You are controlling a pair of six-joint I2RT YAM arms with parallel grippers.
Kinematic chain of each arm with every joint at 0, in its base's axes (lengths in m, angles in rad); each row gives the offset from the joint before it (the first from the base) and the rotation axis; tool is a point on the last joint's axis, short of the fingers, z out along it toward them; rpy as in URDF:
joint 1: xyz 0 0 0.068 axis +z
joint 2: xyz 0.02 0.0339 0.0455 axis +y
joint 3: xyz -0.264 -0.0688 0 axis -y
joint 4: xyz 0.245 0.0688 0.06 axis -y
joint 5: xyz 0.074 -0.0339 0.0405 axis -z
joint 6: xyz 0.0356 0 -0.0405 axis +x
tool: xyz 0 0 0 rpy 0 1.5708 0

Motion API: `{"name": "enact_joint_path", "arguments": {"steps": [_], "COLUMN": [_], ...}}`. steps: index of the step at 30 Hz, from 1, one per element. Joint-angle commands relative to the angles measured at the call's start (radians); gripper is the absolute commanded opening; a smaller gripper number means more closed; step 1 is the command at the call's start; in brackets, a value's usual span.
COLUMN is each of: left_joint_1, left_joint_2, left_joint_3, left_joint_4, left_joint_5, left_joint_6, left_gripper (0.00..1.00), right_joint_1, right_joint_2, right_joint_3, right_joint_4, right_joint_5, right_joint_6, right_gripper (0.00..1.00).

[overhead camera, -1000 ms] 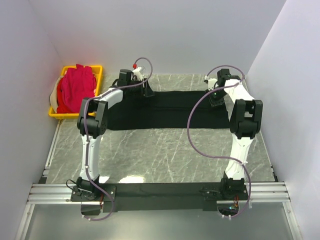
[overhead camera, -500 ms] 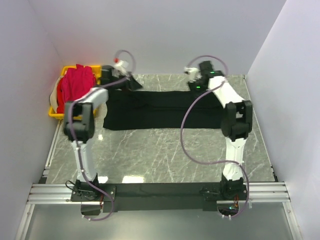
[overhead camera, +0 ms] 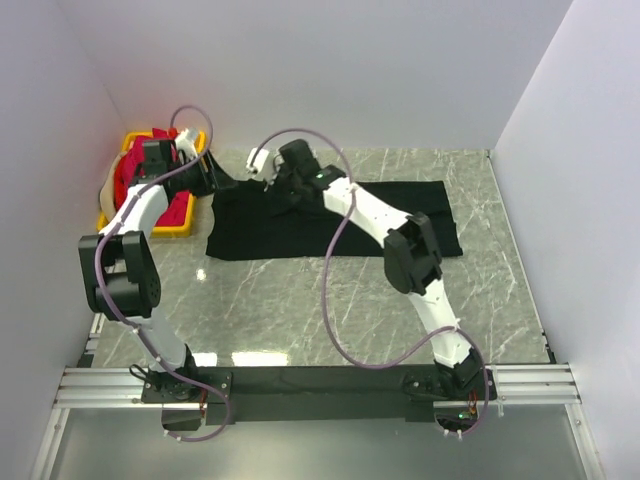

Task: Fold and stack the t-shirts
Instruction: Fold the tshirt

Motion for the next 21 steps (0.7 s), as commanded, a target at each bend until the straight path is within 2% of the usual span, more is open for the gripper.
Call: {"name": "enact_joint_path", "arguments": {"steps": [1, 9, 21], "left_joint_1": [0.001, 0.001, -0.005], "left_joint_2": [-0.035, 0.007, 0.106], "left_joint_3": [-0.02, -0.014, 0.003], "left_joint_4": [-0.052, -0.106, -0.118], "left_joint_5": [-0.034, -0.129, -0.109], "left_joint_6": [-0.015, -0.029, -0.034], "left_gripper": [0.57, 0.57, 0.54], "right_joint_1": [0.026, 0.06, 0.08], "right_joint_2": [0.061, 0.127, 0.179], "right_joint_3": [0.065, 0.082, 0.071], "right_joint_4": [0.063, 0.101, 0.104], "right_joint_5": [0.004, -0.027, -0.062], "right_joint_6": [-0.044, -0.074, -0.107], "right_gripper": [0.26, 0.3, 0.37]}}
